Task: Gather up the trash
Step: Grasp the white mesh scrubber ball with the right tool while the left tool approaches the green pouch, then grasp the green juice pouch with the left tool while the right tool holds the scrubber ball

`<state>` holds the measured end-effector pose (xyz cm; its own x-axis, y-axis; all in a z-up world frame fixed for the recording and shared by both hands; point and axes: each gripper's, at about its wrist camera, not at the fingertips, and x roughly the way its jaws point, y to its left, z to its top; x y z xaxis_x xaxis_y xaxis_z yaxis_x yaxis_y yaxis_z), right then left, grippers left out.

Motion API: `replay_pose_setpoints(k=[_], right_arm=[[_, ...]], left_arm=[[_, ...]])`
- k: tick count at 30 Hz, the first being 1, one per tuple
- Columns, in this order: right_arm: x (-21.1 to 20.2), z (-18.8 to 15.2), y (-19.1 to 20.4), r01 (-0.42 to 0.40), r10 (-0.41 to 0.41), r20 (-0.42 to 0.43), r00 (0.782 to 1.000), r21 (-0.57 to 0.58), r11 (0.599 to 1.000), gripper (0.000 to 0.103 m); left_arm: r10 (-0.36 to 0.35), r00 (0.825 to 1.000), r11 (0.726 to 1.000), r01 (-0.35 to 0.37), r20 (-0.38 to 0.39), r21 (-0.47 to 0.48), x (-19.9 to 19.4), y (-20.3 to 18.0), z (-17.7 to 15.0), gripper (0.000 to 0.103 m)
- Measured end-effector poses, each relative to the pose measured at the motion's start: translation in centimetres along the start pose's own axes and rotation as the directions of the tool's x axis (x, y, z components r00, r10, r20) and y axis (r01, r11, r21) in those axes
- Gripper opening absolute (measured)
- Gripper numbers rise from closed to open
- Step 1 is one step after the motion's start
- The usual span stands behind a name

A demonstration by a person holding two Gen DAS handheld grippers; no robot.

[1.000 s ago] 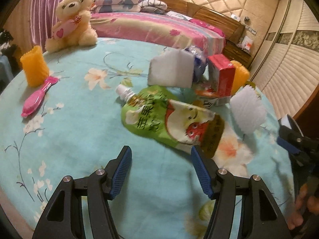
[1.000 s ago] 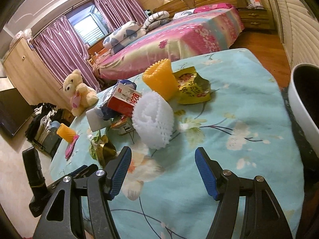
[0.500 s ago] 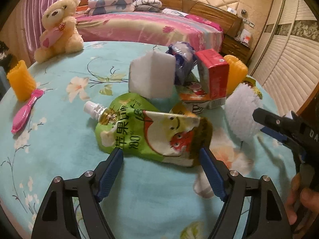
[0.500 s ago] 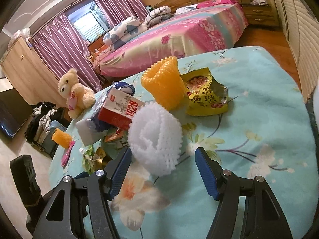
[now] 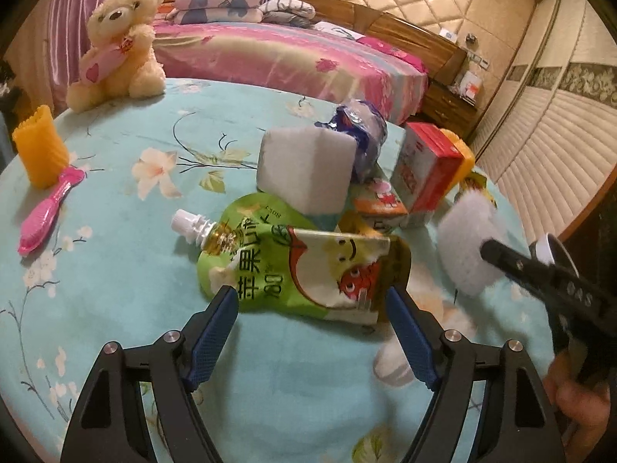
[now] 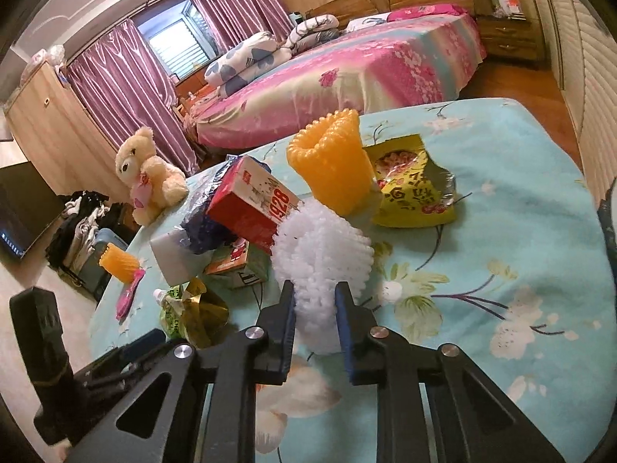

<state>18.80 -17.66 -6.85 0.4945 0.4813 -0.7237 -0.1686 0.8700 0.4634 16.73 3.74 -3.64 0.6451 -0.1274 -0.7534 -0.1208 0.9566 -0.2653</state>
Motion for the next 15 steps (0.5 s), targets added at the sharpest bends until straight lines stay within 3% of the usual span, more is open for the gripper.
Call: replay_pose_setpoints(k=[2, 10, 13, 15], right_arm=[[-0.4, -0.1, -0.3, 0.000, 0.000, 0.008, 1.000, 0.010, 1.000, 0.019], [-2.2, -0.2, -1.3, 0.015, -0.016, 0.037, 0.999, 0.039, 0.999, 0.019], [-2.7, -0.3, -1.5, 0.015, -0.016, 0.046, 0.999, 0.041, 0.999, 0.019], [-2.8, -0.3, -1.4, 0.009, -0.011, 0.050, 0.999, 0.042, 0.999, 0.019]], left_arm=[[-0.016, 1.000, 1.000, 0.016, -0.024, 0.007, 0.7, -0.6, 0.2, 0.079], [0.136, 0.990, 0.986, -0.133, -0.024, 0.104, 3.4, -3.9, 0.1, 0.081], [0.143, 0.989, 0.987, -0.140, -0.029, 0.079, 3.4, -3.0, -0.1, 0.073], [0.151, 0.988, 0.986, -0.149, -0.015, 0.078, 2.9, -2.1, -0.1, 0.059]])
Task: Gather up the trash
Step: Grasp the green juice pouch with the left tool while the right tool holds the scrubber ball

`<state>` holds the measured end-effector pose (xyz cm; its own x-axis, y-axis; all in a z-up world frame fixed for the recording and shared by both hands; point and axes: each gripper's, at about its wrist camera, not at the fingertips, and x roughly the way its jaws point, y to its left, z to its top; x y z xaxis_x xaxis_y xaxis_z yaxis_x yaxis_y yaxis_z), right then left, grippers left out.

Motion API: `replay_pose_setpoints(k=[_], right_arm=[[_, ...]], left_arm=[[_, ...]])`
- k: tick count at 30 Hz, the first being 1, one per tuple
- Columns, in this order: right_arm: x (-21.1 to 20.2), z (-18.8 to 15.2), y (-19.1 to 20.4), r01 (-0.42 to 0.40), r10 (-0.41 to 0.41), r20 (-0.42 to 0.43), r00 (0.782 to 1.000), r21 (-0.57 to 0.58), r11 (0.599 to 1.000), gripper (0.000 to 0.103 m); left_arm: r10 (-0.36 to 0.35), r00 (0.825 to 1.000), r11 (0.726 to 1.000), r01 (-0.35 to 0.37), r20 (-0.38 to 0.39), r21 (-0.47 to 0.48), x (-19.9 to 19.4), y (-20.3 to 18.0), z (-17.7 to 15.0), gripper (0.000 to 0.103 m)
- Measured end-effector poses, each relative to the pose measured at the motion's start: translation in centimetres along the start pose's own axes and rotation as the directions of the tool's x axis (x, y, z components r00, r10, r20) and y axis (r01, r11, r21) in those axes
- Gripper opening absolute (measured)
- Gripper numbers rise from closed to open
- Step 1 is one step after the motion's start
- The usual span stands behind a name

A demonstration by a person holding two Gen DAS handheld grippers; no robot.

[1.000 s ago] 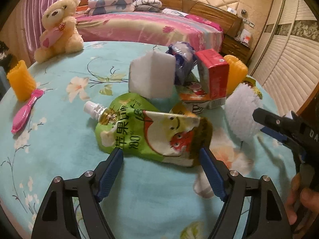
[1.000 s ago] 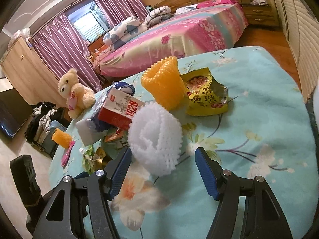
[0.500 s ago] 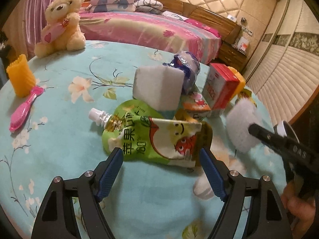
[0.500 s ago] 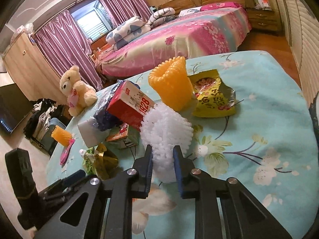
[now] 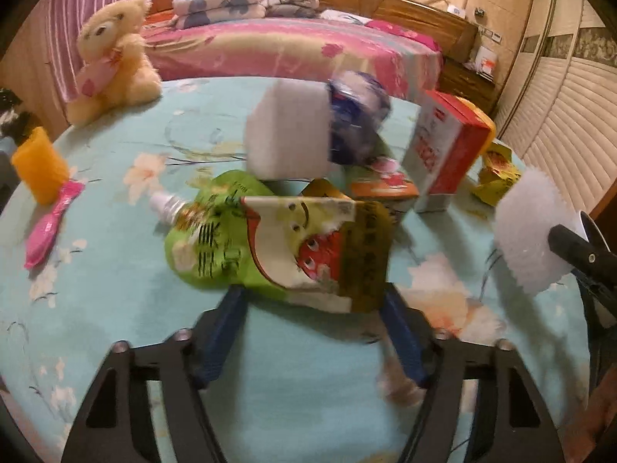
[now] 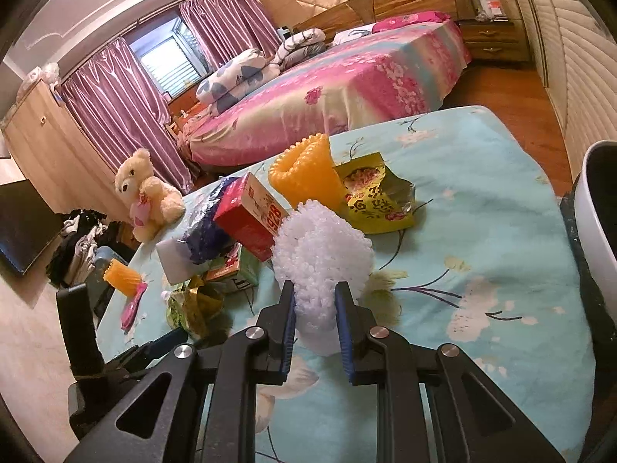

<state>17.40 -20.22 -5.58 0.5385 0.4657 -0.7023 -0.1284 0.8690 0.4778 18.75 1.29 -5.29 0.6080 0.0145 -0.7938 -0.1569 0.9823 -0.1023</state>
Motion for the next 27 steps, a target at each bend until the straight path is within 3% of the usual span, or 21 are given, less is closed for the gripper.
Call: replay_pose_setpoints(k=[3, 7, 8, 11, 14, 17, 20, 22, 23, 24, 27], right_arm=[[-0.1, -0.2, 0.2, -0.011, 0.011, 0.001, 1.000, -0.003, 1.000, 0.019], [-0.3, -0.5, 0.5, -0.031, 0.031, -0.005, 1.000, -0.006, 0.999, 0.019], [-0.2, -0.6, 0.5, -0.034, 0.034, -0.007, 0.999, -0.008, 0.999, 0.019], [-0.1, -0.8, 0.5, -0.038, 0.038, -0.010, 0.999, -0.005, 0.999, 0.019], [0.0, -0.7, 0.2, -0.039, 0.040, -0.012, 0.999, 0.008, 0.999, 0.019], [-0.2, -0.7, 0.0, -0.033, 0.033, -0.009, 0.999, 0.013, 0.999, 0.019], [-0.5, -0.7, -0.4, -0.026, 0.026, -0.003, 1.000, 0.021, 0.999, 0.019], [-0.7, -0.7, -0.6, -0.022, 0.022, -0.001, 1.000, 0.026, 0.999, 0.019], [-0.7, -0.7, -0.8, -0.019, 0.019, 0.000, 1.000, 0.030, 0.999, 0.019], [-0.8, -0.8, -0.9, -0.017, 0.017, 0.001, 1.000, 0.031, 0.999, 0.019], [-0.8, -0.9, -1.2, -0.013, 0.013, 0.000, 1.000, 0.036, 0.999, 0.019]], left_arm=[[0.002, 1.000, 1.000, -0.002, 0.001, -0.009, -1.0, 1.9, -1.0, 0.043], [-0.007, 1.000, 1.000, 0.008, 0.014, -0.028, -2.7, 4.4, -2.4, 0.043], [-0.022, 1.000, 0.999, 0.022, 0.015, -0.036, -3.2, 4.8, -2.6, 0.046], [-0.023, 0.999, 0.998, 0.026, 0.047, -0.060, -4.2, 4.9, -2.4, 0.073], [-0.006, 0.998, 0.998, 0.011, 0.070, -0.060, -3.9, 3.8, -1.1, 0.079], [0.078, 0.994, 0.996, -0.074, 0.071, -0.054, -2.5, 3.5, 0.0, 0.083], [0.116, 0.993, 0.990, -0.115, 0.017, -0.077, -0.3, 3.8, 1.1, 0.083], [0.116, 0.993, 0.988, -0.116, -0.008, -0.098, 0.8, 4.4, 1.5, 0.079], [0.102, 0.995, 0.988, -0.103, -0.012, -0.112, 1.0, 4.8, 1.6, 0.071], [0.099, 0.995, 0.988, -0.098, 0.004, -0.115, 0.9, 4.9, 1.7, 0.052], [0.068, 0.997, 0.991, -0.063, 0.040, -0.114, 0.2, 5.3, 1.5, 0.051]])
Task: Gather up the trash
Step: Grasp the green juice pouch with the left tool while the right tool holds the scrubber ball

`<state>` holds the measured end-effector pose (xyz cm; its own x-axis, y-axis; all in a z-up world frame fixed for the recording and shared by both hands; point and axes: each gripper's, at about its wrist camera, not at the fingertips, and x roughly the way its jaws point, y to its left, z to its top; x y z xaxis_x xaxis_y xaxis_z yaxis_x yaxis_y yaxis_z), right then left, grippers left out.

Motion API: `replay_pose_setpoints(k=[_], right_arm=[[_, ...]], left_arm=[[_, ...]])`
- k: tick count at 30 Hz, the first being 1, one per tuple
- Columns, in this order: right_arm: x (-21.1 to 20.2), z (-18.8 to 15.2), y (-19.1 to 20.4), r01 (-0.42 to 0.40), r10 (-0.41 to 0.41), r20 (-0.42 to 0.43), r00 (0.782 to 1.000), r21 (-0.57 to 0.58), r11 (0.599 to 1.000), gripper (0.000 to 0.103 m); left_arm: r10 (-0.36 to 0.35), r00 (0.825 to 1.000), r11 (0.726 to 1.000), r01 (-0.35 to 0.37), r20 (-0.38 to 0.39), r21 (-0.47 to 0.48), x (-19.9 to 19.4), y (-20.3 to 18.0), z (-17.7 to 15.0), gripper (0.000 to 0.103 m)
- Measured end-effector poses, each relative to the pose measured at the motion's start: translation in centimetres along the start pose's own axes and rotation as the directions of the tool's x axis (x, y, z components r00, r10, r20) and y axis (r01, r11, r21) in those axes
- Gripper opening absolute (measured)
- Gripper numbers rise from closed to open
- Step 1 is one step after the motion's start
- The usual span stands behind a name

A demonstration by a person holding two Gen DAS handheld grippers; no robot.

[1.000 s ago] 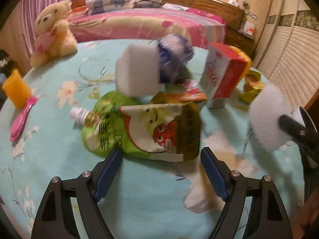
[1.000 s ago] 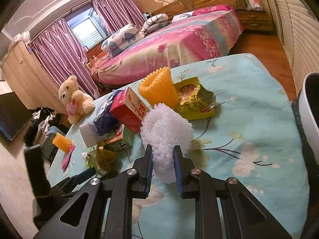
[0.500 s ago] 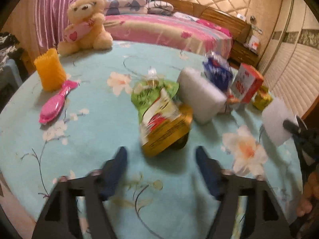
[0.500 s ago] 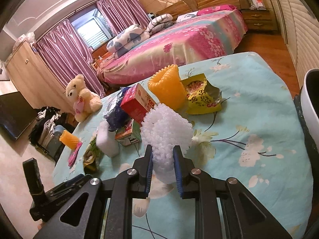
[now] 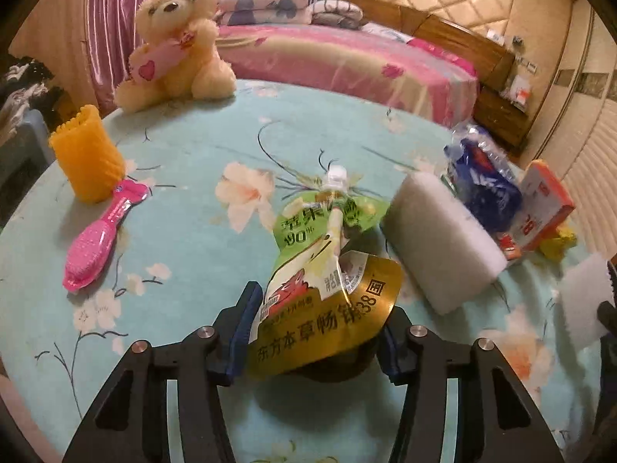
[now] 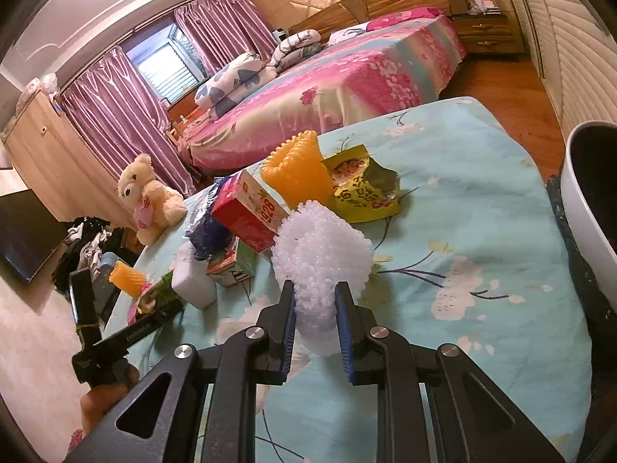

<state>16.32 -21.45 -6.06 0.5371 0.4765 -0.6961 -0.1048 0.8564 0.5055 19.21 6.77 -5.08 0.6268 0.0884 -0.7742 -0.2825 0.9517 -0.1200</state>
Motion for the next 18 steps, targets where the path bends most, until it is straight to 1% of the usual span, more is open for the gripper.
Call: replay_pose_setpoints(k=[2, 3, 7, 10, 14, 18], right_arm=[[-0.1, -0.2, -0.1, 0.000, 0.000, 0.000, 1.000, 0.000, 1.000, 0.019], [-0.1, -0.1, -0.1, 0.000, 0.000, 0.000, 1.000, 0.000, 1.000, 0.019], [-0.6, -0.5, -0.2, -0.004, 0.004, 0.004, 1.000, -0.003, 1.000, 0.019], [-1.2, -0.9, -0.4, -0.003, 0.003, 0.007, 1.000, -0.002, 1.000, 0.019], [-2.0, -1.3, -1.0, 0.006, -0.006, 0.013, 1.000, 0.007, 1.000, 0.019], [-3.2, -1.7, -1.8, 0.018, -0.019, 0.026, 0.999, 0.020, 1.000, 0.019]], left_arm=[[-0.004, 1.000, 1.000, 0.003, 0.025, 0.014, -0.6, 0.2, -0.4, 0.049], [-0.012, 0.999, 1.000, 0.011, 0.038, 0.021, -1.1, 0.3, -0.7, 0.044], [-0.061, 0.996, 0.998, 0.058, 0.068, 0.039, -3.0, 0.3, -2.2, 0.044], [-0.105, 0.990, 0.993, 0.099, 0.093, 0.062, -4.8, -0.1, -3.5, 0.044], [-0.164, 0.980, 0.981, 0.150, 0.115, 0.121, -7.2, -1.1, -5.0, 0.044], [-0.223, 0.967, 0.961, 0.198, 0.120, 0.190, -9.0, -3.1, -6.0, 0.044]])
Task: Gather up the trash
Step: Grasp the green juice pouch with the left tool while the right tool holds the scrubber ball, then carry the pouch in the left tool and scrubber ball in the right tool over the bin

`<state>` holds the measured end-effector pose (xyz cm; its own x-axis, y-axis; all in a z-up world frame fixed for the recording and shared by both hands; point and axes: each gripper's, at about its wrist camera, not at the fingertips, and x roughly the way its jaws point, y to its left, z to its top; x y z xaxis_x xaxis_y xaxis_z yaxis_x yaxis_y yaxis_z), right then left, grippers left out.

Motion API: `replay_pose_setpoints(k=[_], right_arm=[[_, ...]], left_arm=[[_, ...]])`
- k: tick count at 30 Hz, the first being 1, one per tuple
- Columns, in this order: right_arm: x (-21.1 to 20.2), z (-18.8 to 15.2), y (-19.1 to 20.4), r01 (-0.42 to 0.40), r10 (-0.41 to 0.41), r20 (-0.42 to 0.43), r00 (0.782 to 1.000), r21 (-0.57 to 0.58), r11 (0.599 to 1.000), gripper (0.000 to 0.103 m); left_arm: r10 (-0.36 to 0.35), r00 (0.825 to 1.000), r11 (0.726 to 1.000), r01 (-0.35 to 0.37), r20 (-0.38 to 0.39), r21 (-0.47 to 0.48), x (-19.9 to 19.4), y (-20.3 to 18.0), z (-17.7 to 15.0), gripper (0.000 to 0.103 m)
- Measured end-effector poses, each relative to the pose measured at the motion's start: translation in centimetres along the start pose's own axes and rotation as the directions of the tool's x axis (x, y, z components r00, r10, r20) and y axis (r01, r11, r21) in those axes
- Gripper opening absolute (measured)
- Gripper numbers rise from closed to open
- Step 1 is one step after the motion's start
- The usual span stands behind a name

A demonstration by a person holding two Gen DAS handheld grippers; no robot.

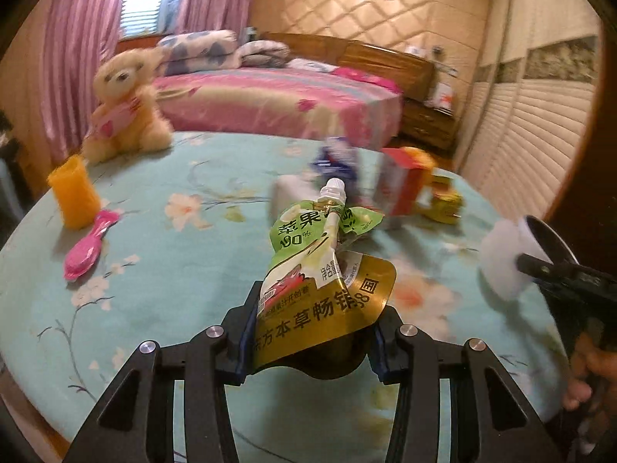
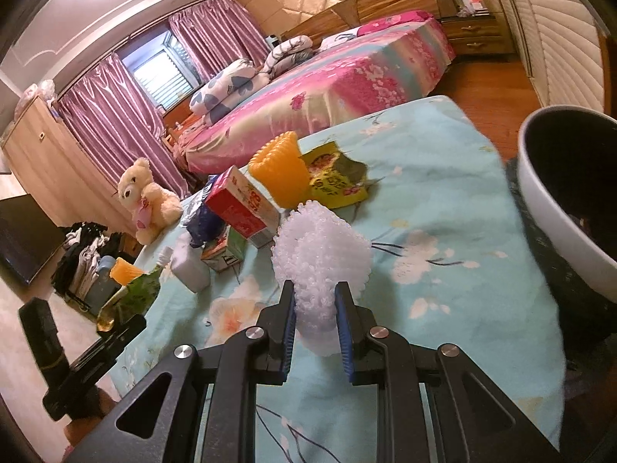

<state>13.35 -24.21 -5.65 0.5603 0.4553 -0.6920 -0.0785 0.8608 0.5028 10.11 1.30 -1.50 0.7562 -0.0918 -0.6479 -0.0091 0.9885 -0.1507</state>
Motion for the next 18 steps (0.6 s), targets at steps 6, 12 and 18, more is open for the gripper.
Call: replay_pose_setpoints(k=[6, 12, 18], right_arm=[[-1.8, -0.1, -1.5, 0.022, -0.023, 0.022, 1.000, 0.021, 1.000, 0.019], [-3.8, 0.0, -3.0, 0.050, -0.051, 0.044, 0.998, 0.034, 0.998, 0.019], [-5.9, 0.1, -4.7, 0.080, -0.084, 0.077, 0.993, 0.061, 0.995, 0.019]], left_arm=[[-0.071, 0.997, 0.995, 0.073, -0.027, 0.066, 0.4, -3.1, 0.0, 0.044], [-0.124, 0.990, 0.984, 0.131, -0.063, 0.121, 1.9, -6.2, 0.5, 0.044], [-0.164, 0.982, 0.970, 0.178, -0.094, 0.164, 3.7, -8.5, 1.5, 0.044]])
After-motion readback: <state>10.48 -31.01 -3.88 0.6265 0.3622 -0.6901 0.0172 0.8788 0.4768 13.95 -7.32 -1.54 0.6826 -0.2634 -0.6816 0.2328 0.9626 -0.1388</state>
